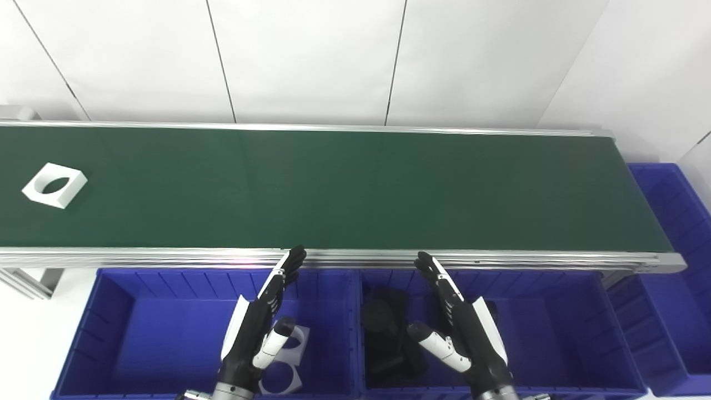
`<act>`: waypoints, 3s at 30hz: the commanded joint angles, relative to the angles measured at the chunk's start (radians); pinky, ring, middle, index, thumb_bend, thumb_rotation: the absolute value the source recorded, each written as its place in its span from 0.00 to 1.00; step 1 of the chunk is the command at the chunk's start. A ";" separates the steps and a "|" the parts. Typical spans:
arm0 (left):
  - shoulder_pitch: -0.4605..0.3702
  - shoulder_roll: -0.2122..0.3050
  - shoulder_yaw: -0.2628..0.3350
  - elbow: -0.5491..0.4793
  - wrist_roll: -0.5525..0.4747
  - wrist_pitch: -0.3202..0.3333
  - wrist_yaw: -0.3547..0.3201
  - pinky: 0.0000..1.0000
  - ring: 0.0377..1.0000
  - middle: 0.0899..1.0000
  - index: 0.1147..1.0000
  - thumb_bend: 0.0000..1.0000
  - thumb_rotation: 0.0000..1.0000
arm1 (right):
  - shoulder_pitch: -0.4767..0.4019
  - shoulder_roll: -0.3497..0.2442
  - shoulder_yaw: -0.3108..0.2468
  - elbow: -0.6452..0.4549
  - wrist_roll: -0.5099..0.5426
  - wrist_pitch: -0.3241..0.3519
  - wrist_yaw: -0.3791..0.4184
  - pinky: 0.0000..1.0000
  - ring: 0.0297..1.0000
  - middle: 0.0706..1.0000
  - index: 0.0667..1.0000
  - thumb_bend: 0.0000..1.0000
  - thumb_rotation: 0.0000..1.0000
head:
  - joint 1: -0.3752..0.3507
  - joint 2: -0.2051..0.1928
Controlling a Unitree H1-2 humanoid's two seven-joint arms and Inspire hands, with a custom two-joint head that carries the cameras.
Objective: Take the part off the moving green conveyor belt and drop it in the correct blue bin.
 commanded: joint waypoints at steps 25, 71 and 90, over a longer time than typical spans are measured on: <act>-0.001 -0.005 -0.001 -0.009 0.003 -0.041 0.014 0.94 0.94 0.93 0.92 0.77 1.00 | 0.011 0.018 -0.007 -0.037 0.090 0.023 0.014 1.00 0.98 0.95 0.95 0.66 1.00 | 0.025 -0.034; -0.020 0.011 -0.074 -0.082 -0.013 -0.042 0.149 0.87 0.89 0.90 0.88 0.82 0.94 | -0.012 -0.023 -0.030 0.025 0.103 -0.003 0.034 1.00 1.00 0.98 0.98 0.57 1.00 | 0.173 -0.135; -0.286 0.069 0.121 -0.316 0.158 0.164 0.038 0.88 0.92 0.94 0.94 0.76 0.86 | -0.040 -0.029 -0.044 0.070 0.133 -0.035 0.028 1.00 1.00 0.99 0.99 0.58 1.00 | 0.246 -0.133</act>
